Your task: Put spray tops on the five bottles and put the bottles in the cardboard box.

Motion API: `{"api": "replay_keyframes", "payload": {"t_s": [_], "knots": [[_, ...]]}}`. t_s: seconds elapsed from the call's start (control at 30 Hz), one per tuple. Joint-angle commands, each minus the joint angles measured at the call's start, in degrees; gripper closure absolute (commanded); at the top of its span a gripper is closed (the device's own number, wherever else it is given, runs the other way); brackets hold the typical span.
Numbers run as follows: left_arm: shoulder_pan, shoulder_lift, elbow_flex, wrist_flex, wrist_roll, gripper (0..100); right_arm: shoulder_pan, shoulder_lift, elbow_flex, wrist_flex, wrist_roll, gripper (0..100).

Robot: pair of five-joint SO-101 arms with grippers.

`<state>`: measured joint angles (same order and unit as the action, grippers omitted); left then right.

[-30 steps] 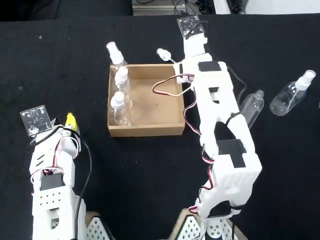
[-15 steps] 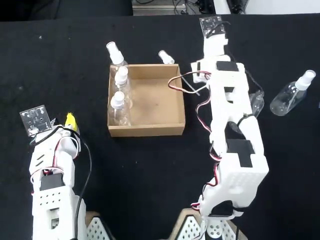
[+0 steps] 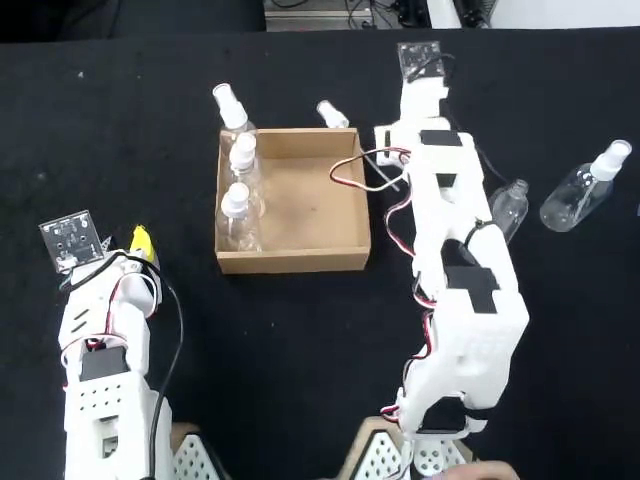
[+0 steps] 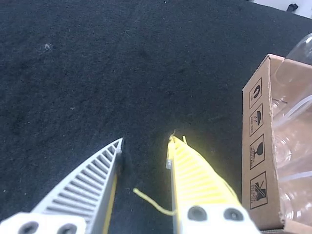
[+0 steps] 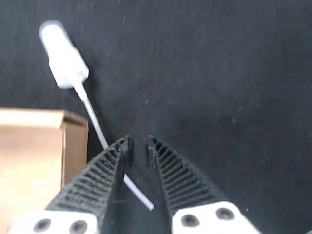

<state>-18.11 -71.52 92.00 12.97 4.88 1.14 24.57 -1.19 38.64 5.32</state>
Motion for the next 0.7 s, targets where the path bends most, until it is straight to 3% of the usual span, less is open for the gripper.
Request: {"api": "replay_keyframes", "payload": {"t_s": [0.0,0.13,0.43,0.67], "knots": [[-0.7,-1.0,-0.7,-1.5,-0.5,87,1.1,-0.3,-2.8,-2.3,-0.3,92.1],[-0.7,-1.0,-0.7,-1.5,-0.5,87,1.1,2.3,-4.3,0.0,0.3,81.9],[-0.7,-1.0,-0.7,-1.5,-0.5,87,1.0,2.2,-7.3,12.7,6.9,81.9],[-0.7,-1.0,-0.6,-1.4,-0.5,87,-2.3,-0.1,-3.7,11.7,7.2,81.9]]}}
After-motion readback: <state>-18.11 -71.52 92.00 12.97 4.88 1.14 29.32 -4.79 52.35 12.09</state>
